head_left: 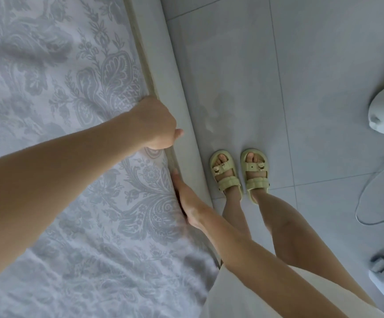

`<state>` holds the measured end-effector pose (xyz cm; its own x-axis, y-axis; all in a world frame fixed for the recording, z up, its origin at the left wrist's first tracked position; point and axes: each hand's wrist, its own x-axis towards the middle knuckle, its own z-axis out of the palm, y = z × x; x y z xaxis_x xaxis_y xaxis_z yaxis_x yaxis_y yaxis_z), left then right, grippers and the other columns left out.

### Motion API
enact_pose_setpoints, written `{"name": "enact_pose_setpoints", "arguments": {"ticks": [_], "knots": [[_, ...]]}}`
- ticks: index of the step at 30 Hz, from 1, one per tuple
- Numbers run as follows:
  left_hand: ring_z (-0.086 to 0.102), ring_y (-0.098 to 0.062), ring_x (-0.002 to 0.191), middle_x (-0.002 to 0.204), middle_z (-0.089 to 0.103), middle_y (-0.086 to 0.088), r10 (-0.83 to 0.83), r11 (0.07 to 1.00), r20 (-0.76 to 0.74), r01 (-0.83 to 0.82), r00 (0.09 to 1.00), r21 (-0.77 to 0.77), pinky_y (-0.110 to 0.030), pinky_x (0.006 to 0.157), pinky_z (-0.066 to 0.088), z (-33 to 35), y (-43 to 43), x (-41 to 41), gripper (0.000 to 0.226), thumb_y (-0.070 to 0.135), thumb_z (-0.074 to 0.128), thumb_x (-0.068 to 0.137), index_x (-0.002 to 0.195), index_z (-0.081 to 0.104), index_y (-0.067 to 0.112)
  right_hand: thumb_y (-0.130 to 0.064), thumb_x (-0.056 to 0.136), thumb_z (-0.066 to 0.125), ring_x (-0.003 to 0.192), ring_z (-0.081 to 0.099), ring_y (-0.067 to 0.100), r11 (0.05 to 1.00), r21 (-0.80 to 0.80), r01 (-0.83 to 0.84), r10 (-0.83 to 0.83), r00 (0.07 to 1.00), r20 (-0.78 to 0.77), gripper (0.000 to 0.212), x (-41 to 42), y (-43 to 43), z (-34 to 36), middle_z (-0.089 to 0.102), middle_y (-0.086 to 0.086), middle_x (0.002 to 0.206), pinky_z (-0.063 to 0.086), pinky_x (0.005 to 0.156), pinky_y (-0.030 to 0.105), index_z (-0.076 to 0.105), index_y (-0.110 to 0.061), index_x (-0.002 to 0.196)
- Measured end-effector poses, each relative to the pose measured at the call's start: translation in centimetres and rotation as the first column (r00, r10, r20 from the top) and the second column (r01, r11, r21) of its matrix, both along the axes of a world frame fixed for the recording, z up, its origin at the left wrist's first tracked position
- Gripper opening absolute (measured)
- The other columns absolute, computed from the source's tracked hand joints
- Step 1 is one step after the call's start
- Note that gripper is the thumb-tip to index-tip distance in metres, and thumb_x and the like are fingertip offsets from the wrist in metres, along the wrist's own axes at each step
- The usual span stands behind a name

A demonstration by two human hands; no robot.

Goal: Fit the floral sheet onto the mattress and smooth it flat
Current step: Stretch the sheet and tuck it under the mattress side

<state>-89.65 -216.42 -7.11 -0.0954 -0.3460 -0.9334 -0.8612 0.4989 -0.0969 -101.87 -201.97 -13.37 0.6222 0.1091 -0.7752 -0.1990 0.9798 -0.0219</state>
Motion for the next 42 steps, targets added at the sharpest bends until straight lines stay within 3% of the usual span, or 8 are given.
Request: {"name": "enact_pose_setpoints", "arguments": {"ticks": [4, 7, 12, 20, 25, 31, 35, 42], "knots": [[0.053, -0.019, 0.071, 0.063, 0.053, 0.005, -0.003, 0.972, -0.385, -0.088, 0.923, -0.218, -0.038, 0.083, 0.045, 1.1, 4.2, 0.0, 0.054, 0.039, 0.015, 0.098, 0.069, 0.055, 0.017, -0.078, 0.085, 0.008, 0.123, 0.054, 0.014, 0.995, 0.027, -0.099, 0.1, 0.993, -0.058, 0.087, -3.8, 1.6, -0.9, 0.059, 0.0, 0.132, 0.035, 0.111, 0.037, 0.051, -0.021, 0.135], [0.055, -0.016, 0.076, 0.07, 0.06, 0.008, 0.055, 0.976, -0.515, -0.155, 0.855, -0.153, -0.035, 0.087, 0.043, 1.8, 8.9, -1.7, 0.051, 0.039, 0.021, 0.096, 0.074, 0.063, 0.021, -0.073, 0.087, 0.003, 0.115, 0.059, 0.015, 0.987, 0.037, -0.157, 0.16, 0.982, -0.103, 0.09, -7.4, 3.5, -0.3, 0.065, 0.002, 0.122, 0.04, 0.104, 0.034, 0.056, -0.015, 0.131], [0.055, -0.018, 0.071, 0.066, 0.057, 0.006, -0.075, 0.982, -0.416, -0.005, 0.906, -0.189, -0.036, 0.089, 0.043, -0.1, 14.2, -2.8, 0.023, 0.025, 0.053, 0.087, 0.069, 0.066, 0.019, -0.057, 0.097, 0.011, 0.115, 0.057, 0.01, 0.991, -0.048, -0.123, 0.109, 0.968, -0.226, 0.07, -10.9, 4.9, 1.3, 0.059, 0.001, 0.131, 0.039, 0.102, 0.025, 0.053, -0.012, 0.133], [0.047, -0.019, 0.092, 0.094, 0.058, 0.002, -0.048, 0.985, -0.305, -0.005, 0.951, -0.172, -0.032, 0.084, 0.032, -1.6, 16.7, -6.4, 0.03, 0.024, 0.032, 0.098, 0.095, 0.061, 0.015, -0.044, 0.101, 0.02, 0.123, 0.045, -0.002, 0.95, -0.286, -0.127, 0.075, 0.98, -0.186, 0.054, -10.8, 7.7, 3.4, 0.046, -0.007, 0.143, 0.03, 0.104, 0.014, 0.038, -0.016, 0.143], [0.043, -0.019, 0.086, 0.091, 0.063, 0.0, -0.056, 0.993, -0.117, 0.043, 0.992, -0.111, -0.026, 0.086, 0.026, -1.4, 16.7, -7.4, 0.03, 0.026, 0.033, 0.097, 0.085, 0.06, 0.021, -0.042, 0.102, 0.021, 0.106, 0.048, -0.023, 0.926, -0.372, -0.062, 0.0, 0.987, -0.162, 0.032, -10.8, 10.6, 3.1, 0.055, -0.036, 0.115, 0.035, 0.093, 0.001, 0.05, -0.046, 0.116], [0.052, -0.021, 0.089, 0.082, 0.061, 0.006, -0.282, 0.954, 0.063, 0.287, 0.957, -0.083, -0.048, 0.1, 0.027, 0.6, 16.9, -8.2, 0.037, 0.029, 0.025, 0.098, 0.069, 0.047, 0.024, -0.064, 0.094, 0.012, 0.128, 0.043, -0.003, 0.966, -0.257, -0.006, 0.031, 0.995, 0.091, 0.062, -9.2, 11.8, 2.5, 0.049, -0.019, 0.138, 0.03, 0.112, 0.027, 0.038, -0.035, 0.143], [0.054, -0.022, 0.102, 0.099, 0.065, -0.001, -0.159, 0.973, 0.034, 0.163, 0.987, -0.164, -0.048, 0.107, 0.023, 0.7, 16.8, -8.0, 0.054, 0.04, 0.015, 0.1, 0.087, 0.063, 0.021, -0.073, 0.089, 0.014, 0.129, 0.048, 0.018, 0.993, -0.105, 0.052, -0.036, 0.989, 0.146, 0.076, -8.0, 12.4, 0.3, 0.053, 0.0, 0.138, 0.033, 0.112, 0.043, 0.046, -0.027, 0.139], [0.056, -0.021, 0.1, 0.093, 0.065, 0.001, -0.101, 0.906, -0.373, -0.07, 0.922, -0.418, -0.044, 0.115, 0.016, 0.9, 21.1, -8.2, 0.053, 0.039, 0.022, 0.098, 0.094, 0.068, 0.016, -0.079, 0.083, 0.02, 0.122, 0.055, 0.023, 0.996, 0.086, -0.028, 0.029, 1.0, -0.005, 0.086, -16.6, 20.9, -0.7, 0.061, 0.007, 0.129, 0.034, 0.111, 0.044, 0.057, -0.018, 0.13]]}}
